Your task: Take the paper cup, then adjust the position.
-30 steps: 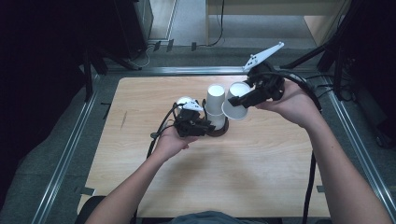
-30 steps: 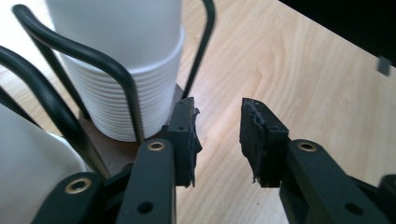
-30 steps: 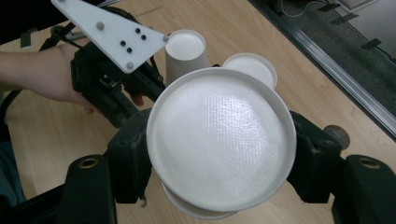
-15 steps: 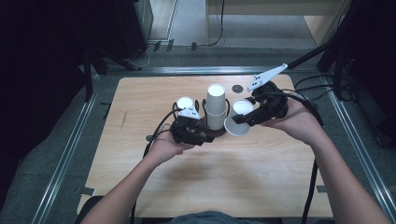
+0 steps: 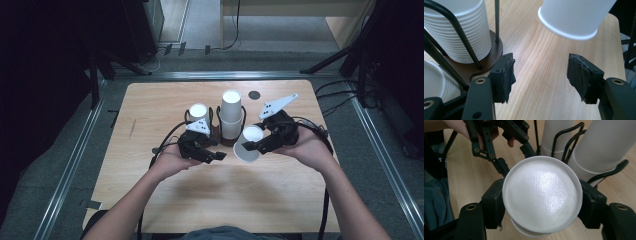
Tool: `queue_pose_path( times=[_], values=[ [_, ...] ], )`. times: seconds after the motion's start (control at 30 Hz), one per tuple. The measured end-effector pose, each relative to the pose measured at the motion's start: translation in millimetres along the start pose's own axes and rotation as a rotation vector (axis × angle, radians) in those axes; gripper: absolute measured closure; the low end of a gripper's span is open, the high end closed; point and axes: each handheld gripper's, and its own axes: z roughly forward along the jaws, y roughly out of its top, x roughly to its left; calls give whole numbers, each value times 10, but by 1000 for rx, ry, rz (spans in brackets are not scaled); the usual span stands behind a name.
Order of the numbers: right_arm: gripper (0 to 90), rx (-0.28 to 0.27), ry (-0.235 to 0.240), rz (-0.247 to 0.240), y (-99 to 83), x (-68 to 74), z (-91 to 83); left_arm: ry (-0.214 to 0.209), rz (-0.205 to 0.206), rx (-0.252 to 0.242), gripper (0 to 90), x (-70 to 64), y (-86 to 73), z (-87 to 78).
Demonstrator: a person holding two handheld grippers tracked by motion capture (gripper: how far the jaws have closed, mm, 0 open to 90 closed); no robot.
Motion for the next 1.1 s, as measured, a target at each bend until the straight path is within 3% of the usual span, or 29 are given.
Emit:
queue_pose_path(
  times=[0.2, 0.4, 0.57, 0.67, 0.77, 0.93, 1.1],
  values=[
    [332, 19, 22, -16, -108, 47, 236, -4, 11, 14, 377, 21, -42, -16],
    [332, -19, 61, -4, -214, 93, 415, -17, 15, 12, 374, 40, -67, -75],
    [332, -6, 59, -1, -287, 107, 539, -26, 4, 14, 282, 61, -94, -91],
    [332, -6, 60, -5, -310, 103, 580, -42, 11, 33, 144, 78, -113, -65],
    [331, -6, 66, -18, -331, 109, 640, -72, 22, 45, 84, 91, -147, -3],
    [331, 9, 71, -18, -332, 103, 714, -84, 50, 68, 77, 50, -179, 81],
    [332, -17, 91, -1, -301, 80, 742, -91, 63, 69, 77, 11, -192, 105]
  ],
)
